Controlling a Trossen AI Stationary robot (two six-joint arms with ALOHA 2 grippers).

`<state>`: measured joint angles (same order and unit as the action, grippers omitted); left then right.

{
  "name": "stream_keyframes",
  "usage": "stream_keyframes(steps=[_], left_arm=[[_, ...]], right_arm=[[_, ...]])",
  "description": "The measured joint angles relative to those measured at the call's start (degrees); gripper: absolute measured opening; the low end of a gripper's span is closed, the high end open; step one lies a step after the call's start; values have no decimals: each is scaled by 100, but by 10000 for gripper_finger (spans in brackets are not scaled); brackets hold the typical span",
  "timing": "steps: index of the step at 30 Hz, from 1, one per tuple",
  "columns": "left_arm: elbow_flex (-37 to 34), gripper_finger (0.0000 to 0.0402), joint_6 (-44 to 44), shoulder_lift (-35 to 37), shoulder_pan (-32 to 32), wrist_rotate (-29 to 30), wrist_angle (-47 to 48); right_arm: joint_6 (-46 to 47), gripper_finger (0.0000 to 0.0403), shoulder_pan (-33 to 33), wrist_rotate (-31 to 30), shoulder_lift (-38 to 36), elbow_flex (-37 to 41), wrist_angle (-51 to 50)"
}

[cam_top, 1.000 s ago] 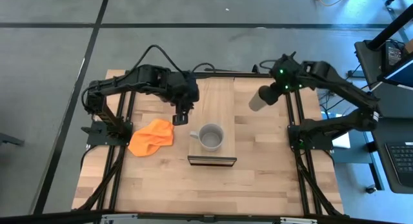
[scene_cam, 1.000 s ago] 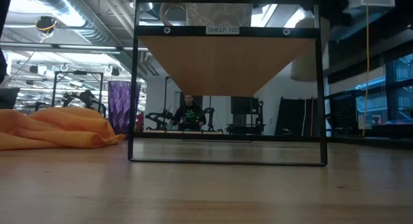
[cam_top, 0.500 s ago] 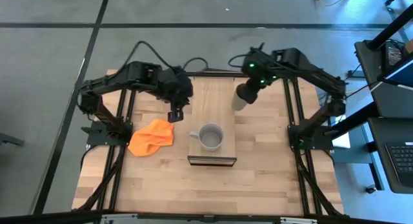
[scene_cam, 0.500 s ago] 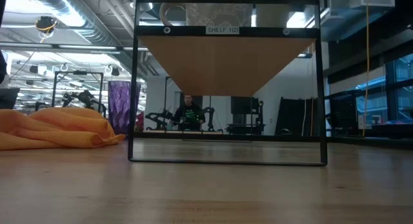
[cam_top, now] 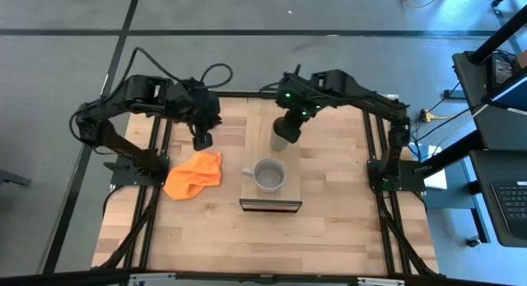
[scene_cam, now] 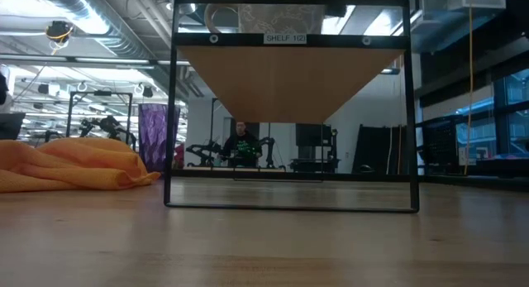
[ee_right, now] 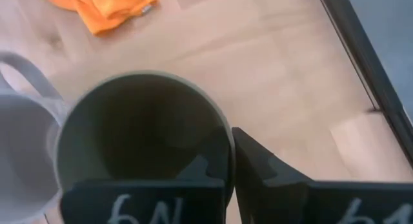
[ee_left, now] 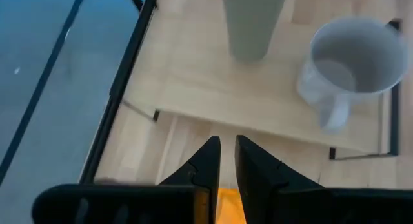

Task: Stack small to large cups/mugs on shelf
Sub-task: Put the brown cup on the shelf

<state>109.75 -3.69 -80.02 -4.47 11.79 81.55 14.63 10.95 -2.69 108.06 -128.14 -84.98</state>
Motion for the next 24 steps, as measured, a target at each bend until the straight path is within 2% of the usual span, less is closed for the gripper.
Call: stream_keyframes(steps=[6,12,17,24], left_arm=[[-1367,41,-292,701,22,-74,-654],[-2476,41,-600,1405,54,-123,-1354],[-2880,41,-750,1786,55,-148,-1531],[-2946,41,-776,1951,55,-70,-1548]], right_arm=[[-14,8,-81,137,540,-666,-94],[59,8,-75,288,696,-616,-148],[168,21,-113,292,711,-616,-71],[264,55,-106,282,711,-616,-33]])
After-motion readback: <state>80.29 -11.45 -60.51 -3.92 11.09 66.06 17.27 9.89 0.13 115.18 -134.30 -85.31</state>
